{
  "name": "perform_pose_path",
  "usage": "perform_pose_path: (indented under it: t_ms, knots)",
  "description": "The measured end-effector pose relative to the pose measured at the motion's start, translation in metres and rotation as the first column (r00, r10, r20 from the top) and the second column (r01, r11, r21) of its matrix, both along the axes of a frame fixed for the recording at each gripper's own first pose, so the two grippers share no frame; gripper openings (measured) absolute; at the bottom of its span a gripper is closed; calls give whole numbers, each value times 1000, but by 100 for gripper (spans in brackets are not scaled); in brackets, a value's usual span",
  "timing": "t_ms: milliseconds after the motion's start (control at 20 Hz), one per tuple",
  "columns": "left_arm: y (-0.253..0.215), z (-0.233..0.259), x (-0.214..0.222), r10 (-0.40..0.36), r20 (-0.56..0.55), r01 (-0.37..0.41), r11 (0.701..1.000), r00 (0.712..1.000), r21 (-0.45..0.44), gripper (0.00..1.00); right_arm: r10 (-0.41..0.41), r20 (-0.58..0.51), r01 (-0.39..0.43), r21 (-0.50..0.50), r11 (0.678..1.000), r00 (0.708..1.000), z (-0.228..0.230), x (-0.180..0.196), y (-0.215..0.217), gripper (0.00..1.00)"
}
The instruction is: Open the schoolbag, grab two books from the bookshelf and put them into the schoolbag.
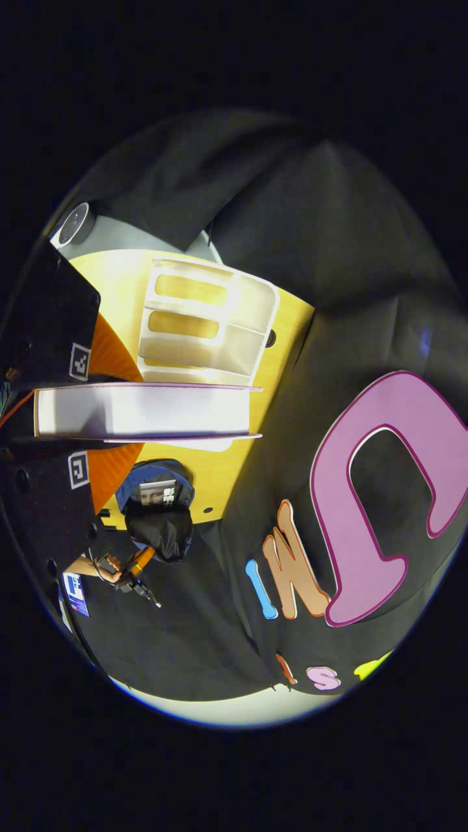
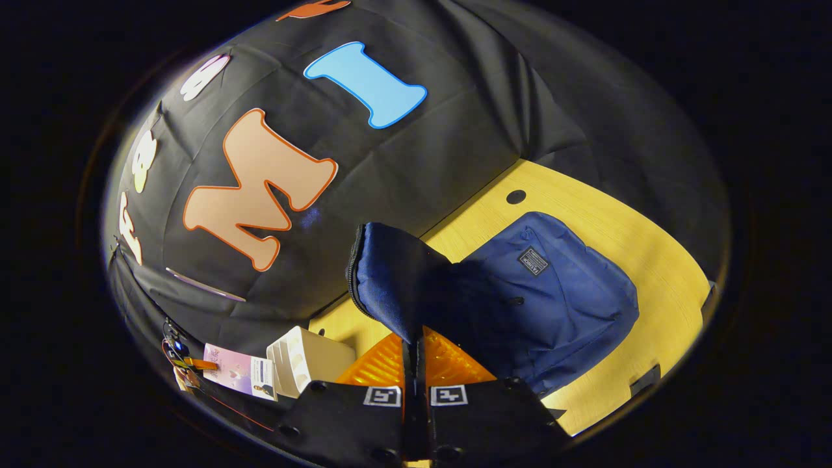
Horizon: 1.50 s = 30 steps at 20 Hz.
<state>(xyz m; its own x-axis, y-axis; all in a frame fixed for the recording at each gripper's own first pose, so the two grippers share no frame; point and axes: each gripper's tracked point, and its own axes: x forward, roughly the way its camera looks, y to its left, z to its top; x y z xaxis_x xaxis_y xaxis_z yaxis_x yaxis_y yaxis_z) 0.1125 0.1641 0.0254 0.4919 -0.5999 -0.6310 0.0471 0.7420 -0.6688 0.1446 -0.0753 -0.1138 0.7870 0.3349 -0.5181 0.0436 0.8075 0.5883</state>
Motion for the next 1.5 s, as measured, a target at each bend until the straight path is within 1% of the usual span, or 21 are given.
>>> perform_pose_path:
  t_ms: [150, 250, 400, 600, 800, 1000, 1200, 1250, 1400, 1500]
  knots:
    - [-14, 0, -2, 27, 26, -24, 994, 999, -104, 24, 1, -3, -1, -4, 1000, 1000, 0, 1, 1, 2]
    - [-38, 3, -5, 24, 39, -16, 981, 999, -192, 25, 6, -6, -6, -10, 1000, 1000, -1, 1, 2, 3]
    - [-65, -17, -9, 4, 41, 6, 968, 999, -251, 25, 12, -8, -13, -20, 1000, 1000, -2, 2, 5, 3]
    - [-112, -33, -3, -18, 37, 29, 944, 999, -328, 25, 15, -10, -15, -26, 1000, 1000, -2, 1, 5, 3]
    - [-160, -55, 3, -49, 20, 53, 920, 999, -388, 25, 10, -13, -10, -24, 1000, 1000, -1, 2, 3, 3]
    - [-214, -68, 4, -95, 10, 89, 886, 995, -454, 25, 8, -13, -9, -22, 1000, 1000, -2, 2, 4, 3]
    - [-264, -93, 10, -115, -18, 91, 868, 993, -488, 24, 9, -14, -9, -19, 1000, 1000, -2, 3, 6, 3]
    - [-278, -100, 6, -133, -26, 102, 861, 991, -498, 25, 10, -14, -10, -20, 1000, 1000, -3, 4, 6, 3]
    - [-309, -122, 2, -147, -33, 110, 858, 989, -502, 25, 8, -15, -8, -16, 1000, 1000, -2, 5, 5, 3]
    - [-328, -128, 4, -150, -33, 111, 847, 988, -521, 25, 7, -16, -7, -14, 1000, 1000, -2, 5, 3, 3]
